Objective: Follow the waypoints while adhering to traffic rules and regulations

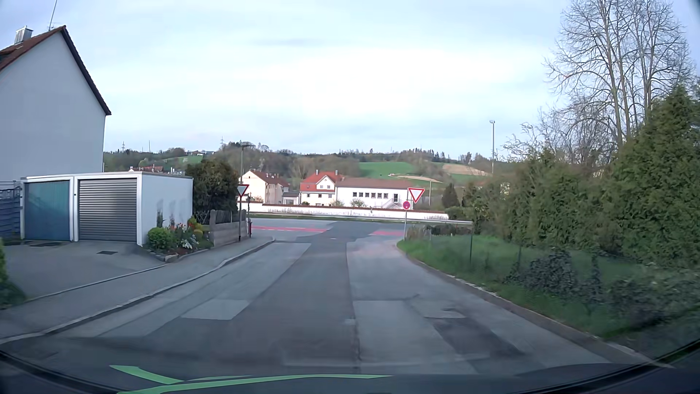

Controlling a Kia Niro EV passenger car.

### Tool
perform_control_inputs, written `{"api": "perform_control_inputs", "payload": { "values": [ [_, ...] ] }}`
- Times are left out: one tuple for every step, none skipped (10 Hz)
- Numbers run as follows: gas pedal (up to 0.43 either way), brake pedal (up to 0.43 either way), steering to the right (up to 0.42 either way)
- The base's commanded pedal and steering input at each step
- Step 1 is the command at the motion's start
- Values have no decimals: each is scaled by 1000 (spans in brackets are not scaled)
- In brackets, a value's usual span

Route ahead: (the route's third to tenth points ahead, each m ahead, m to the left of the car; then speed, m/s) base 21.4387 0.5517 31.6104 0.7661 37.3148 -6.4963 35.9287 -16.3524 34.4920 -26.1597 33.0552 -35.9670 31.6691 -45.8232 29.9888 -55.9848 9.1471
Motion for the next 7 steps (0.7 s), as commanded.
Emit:
{"api": "perform_control_inputs", "payload": {
  "values": [
    [0, 189, 4],
    [0, 195, 4],
    [0, 207, 3],
    [0, 207, 3],
    [0, 207, 5],
    [0, 220, 6],
    [0, 220, 5]
  ]
}}
